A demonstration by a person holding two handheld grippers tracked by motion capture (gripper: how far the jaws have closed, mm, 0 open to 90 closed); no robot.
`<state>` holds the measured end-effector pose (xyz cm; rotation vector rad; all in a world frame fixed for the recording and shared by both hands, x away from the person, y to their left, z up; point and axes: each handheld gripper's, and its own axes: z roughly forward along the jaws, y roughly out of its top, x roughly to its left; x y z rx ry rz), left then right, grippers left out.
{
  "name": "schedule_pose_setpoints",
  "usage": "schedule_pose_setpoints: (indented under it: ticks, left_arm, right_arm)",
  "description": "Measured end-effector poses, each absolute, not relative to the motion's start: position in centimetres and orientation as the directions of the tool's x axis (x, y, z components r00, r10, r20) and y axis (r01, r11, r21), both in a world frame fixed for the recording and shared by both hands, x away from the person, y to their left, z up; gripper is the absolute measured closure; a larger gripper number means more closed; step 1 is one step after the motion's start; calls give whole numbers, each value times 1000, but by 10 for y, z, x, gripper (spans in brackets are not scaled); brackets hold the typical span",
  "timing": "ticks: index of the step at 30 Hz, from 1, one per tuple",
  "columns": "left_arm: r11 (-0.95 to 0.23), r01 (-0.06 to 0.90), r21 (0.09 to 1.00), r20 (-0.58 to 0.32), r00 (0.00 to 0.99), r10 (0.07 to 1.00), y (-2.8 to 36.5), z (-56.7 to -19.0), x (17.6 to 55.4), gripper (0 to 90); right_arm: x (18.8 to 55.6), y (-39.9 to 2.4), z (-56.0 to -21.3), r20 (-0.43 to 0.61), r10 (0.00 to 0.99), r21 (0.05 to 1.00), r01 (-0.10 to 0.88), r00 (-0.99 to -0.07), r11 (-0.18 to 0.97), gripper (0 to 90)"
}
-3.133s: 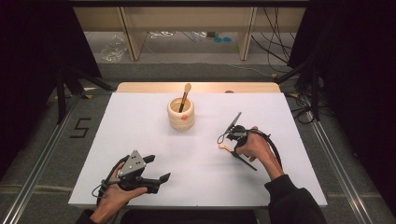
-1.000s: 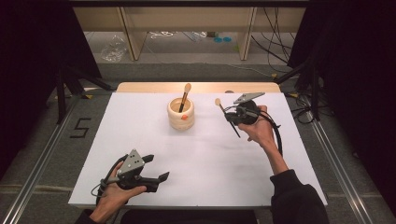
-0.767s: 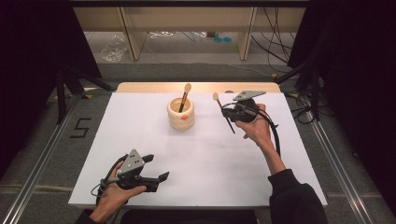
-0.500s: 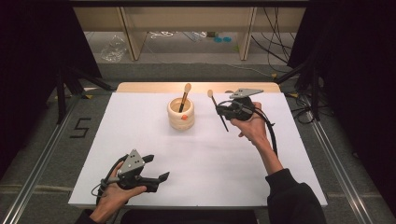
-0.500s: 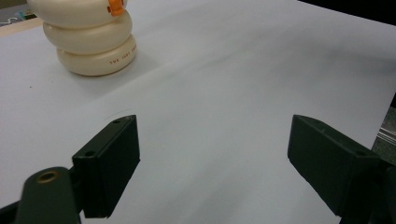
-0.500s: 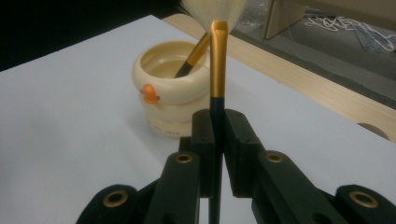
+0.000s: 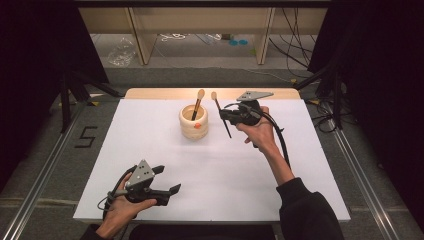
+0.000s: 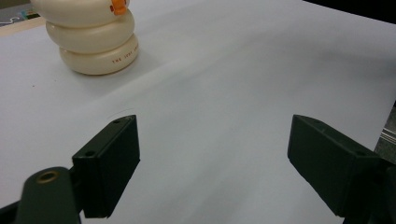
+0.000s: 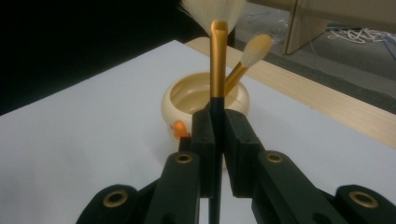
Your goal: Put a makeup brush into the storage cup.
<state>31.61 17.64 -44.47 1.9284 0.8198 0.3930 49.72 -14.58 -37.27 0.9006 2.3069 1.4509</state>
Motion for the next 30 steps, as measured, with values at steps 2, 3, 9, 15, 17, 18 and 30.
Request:
schedule_pose_setpoints:
  ticks: [2,3,9,15,17,18,30]
  left_arm:
    - [-311,369,876,-59,721,690,177,-445,317,167]
    - [-311,369,876,-59,721,690,177,-445,317,167]
    - [-293,391,872,-79,706,704,177,-446,316,167]
    - [-301,385,873,-71,709,702,178,-446,317,167]
    - [-299,383,874,-74,713,697,178,-446,318,167]
    - [-299,383,874,-73,712,698,178,-446,318,167]
    - [-313,376,872,-57,713,699,180,-446,319,167]
  right_arm:
    - [500,-142,-373,104,623,883,361,-775,300,833]
    - [500,-142,-373,104,623,883,361,-775,300,833]
    - [511,-133,-373,137,618,893,367,-774,261,833]
    - [520,-127,-376,144,619,900,362,-772,243,833]
    - [522,-126,-377,148,620,898,367,-770,241,833]
    - [522,-127,-377,143,621,899,364,-770,244,833]
    - [531,-117,-376,209,603,911,377,-770,165,834]
